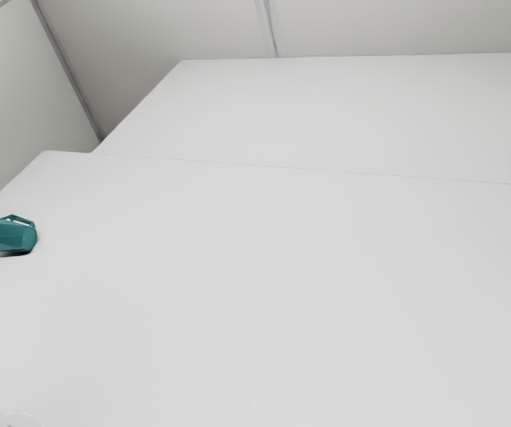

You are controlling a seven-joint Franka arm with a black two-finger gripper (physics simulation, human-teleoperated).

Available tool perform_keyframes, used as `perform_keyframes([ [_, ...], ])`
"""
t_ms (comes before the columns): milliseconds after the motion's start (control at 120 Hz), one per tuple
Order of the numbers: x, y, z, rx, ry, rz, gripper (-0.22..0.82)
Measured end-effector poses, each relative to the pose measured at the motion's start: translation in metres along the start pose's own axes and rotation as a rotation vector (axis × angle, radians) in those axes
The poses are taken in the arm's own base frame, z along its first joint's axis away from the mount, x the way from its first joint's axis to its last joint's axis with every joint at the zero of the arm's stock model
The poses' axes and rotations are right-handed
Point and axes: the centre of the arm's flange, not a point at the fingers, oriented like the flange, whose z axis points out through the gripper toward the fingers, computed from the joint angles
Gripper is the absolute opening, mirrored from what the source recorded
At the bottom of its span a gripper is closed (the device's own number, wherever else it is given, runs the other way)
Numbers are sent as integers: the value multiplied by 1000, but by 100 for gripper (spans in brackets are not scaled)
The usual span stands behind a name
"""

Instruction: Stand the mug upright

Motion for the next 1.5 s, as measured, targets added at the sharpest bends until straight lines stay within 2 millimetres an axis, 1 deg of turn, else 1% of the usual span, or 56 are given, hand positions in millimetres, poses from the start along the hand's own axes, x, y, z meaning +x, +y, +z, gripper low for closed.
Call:
perform_keyframes([
  [50,-2,-11,5,-28,29,25,58],
  [100,-7,-27,12,-68,59,33,58],
  [208,-28,-65,29,-173,118,14,58],
  [333,-41,-84,34,-253,155,16,58],
  [417,-49,-101,38,-302,176,18,58],
  [508,-44,-106,45,-339,193,54,58],
  [592,-45,-114,54,-362,202,72,58],
  [683,-46,-117,62,-379,206,88,58],
  [767,-51,-123,66,-400,218,92,58],
  [858,-62,-135,65,-421,232,87,58],
  [992,-70,-146,84,-444,232,78,58],
  [1092,-75,-154,95,-438,232,70,58],
  [1233,-77,-162,97,-399,238,70,58],
  [1317,-79,-168,104,-377,234,69,58],
  [1425,-80,-173,117,-356,224,68,58],
  [1500,-81,-175,121,-345,224,69,58],
])
